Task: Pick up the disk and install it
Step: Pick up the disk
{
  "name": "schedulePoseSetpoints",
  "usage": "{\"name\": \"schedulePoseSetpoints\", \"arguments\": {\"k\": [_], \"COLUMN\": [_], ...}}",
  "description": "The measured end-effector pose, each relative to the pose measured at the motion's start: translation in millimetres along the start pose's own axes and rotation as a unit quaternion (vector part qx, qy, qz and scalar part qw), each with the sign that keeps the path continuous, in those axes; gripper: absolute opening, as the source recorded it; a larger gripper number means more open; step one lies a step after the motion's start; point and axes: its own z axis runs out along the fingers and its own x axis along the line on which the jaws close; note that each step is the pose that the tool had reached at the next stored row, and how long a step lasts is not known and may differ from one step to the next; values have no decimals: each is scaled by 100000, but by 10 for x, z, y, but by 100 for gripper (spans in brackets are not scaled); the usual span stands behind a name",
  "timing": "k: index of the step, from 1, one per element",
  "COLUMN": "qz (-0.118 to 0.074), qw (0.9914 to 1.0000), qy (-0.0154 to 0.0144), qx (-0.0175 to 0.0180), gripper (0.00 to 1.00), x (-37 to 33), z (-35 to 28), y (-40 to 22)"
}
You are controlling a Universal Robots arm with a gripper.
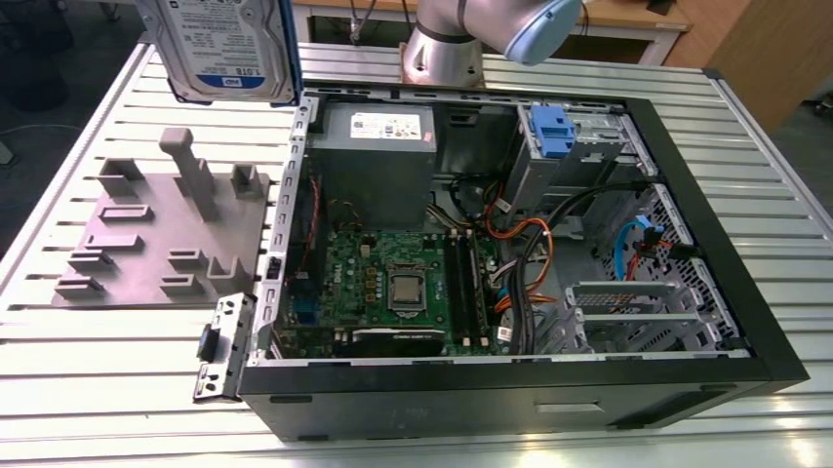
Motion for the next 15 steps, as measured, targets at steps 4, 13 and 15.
{"name": "schedulePoseSetpoints", "arguments": {"k": [4,13,15], "qz": [-2,-8,-2], "qw": [100000,100000,100000], "qy": [0,3,1], "qx": [-1,-4,-2], "gripper": [37,37,37], "x": [0,0,0], "z": [0,-2,-2], "y": [-10,-32,-40]}}
